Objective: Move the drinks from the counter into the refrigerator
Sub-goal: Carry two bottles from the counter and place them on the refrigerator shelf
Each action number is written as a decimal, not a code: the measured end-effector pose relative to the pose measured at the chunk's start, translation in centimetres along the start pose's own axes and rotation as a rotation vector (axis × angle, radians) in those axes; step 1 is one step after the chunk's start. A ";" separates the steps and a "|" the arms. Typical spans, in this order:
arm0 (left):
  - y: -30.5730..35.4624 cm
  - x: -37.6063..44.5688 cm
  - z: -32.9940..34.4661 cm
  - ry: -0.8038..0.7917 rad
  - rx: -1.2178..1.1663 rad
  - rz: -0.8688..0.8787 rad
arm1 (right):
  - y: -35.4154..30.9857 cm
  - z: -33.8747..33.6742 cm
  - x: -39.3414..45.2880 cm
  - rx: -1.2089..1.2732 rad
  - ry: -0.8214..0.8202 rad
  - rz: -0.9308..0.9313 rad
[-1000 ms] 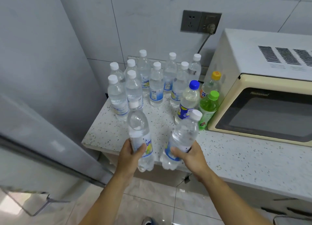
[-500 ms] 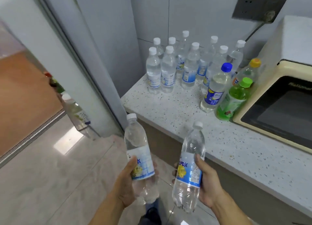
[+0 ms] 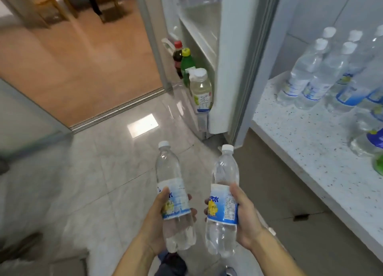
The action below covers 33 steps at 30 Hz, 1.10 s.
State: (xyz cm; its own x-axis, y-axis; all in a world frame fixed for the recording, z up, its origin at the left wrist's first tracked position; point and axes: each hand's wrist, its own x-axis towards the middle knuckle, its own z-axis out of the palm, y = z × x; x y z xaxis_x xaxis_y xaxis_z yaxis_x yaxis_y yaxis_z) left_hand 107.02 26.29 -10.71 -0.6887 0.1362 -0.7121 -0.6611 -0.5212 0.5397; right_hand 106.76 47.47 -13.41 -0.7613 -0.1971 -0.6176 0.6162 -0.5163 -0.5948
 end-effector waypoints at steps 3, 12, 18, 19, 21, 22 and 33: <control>2.5 -0.1 -3.7 0.022 -0.062 0.031 | 0.8 4.0 2.4 -0.097 -0.010 0.020; 13.2 0.6 -15.1 0.149 0.001 0.183 | 3.7 20.1 10.7 -0.207 -0.147 0.125; 21.0 2.3 -20.3 0.140 -0.071 0.232 | 4.4 29.3 16.0 -0.321 -0.169 0.134; 22.2 2.9 -20.9 0.131 -0.080 0.233 | 4.2 30.3 16.9 -0.322 -0.174 0.130; 24.5 4.5 -21.8 0.111 -0.072 0.240 | 3.6 31.9 19.0 -0.293 -0.187 0.139; 25.7 5.4 -22.1 0.105 -0.058 0.242 | 3.2 32.5 20.2 -0.261 -0.197 0.154; 41.9 18.2 -18.9 0.163 0.185 0.288 | -6.4 40.2 36.1 -0.222 -0.168 0.104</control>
State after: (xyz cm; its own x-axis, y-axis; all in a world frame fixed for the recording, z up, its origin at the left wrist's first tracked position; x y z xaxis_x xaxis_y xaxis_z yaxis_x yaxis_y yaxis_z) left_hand 72.43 -8.97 -9.49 -0.8077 -0.1369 -0.5735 -0.5002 -0.3557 0.7895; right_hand 67.21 10.12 -11.21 -0.7030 -0.3840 -0.5986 0.7077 -0.2945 -0.6422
